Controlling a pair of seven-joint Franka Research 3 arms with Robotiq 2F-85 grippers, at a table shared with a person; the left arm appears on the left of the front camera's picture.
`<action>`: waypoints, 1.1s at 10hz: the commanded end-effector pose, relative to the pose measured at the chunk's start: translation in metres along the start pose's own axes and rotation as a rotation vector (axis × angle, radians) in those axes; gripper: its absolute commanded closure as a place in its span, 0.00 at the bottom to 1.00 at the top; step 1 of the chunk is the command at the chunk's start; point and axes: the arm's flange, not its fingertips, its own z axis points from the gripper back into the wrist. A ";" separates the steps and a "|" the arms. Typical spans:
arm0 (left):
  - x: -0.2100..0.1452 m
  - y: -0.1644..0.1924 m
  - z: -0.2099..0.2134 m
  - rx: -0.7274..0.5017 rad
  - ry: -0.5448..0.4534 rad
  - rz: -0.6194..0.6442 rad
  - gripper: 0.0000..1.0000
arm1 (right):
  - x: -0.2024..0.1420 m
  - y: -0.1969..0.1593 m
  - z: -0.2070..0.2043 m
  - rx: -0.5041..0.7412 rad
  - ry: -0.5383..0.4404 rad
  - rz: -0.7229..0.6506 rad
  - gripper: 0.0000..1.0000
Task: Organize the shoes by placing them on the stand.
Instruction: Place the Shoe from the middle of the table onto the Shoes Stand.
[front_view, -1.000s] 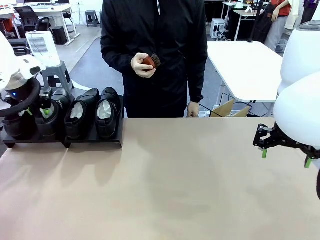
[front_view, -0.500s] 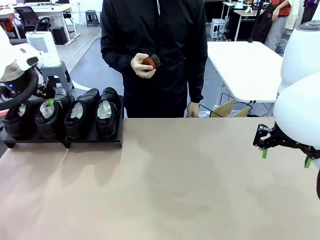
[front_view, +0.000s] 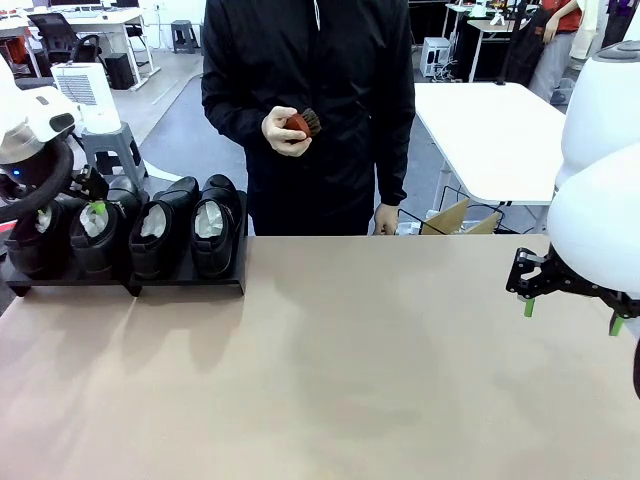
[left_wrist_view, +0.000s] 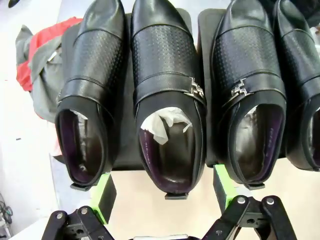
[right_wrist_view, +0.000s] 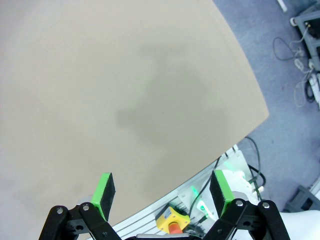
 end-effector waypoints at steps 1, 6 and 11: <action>0.002 0.000 0.000 0.000 -0.009 0.000 0.00 | 0.004 -0.001 0.003 -0.001 -0.002 0.013 0.00; 0.002 0.000 0.000 0.000 -0.009 0.000 0.00 | 0.004 -0.001 0.003 -0.001 -0.002 0.013 0.00; 0.002 0.000 0.000 0.000 -0.009 0.000 0.00 | 0.004 -0.001 0.003 -0.001 -0.002 0.013 0.00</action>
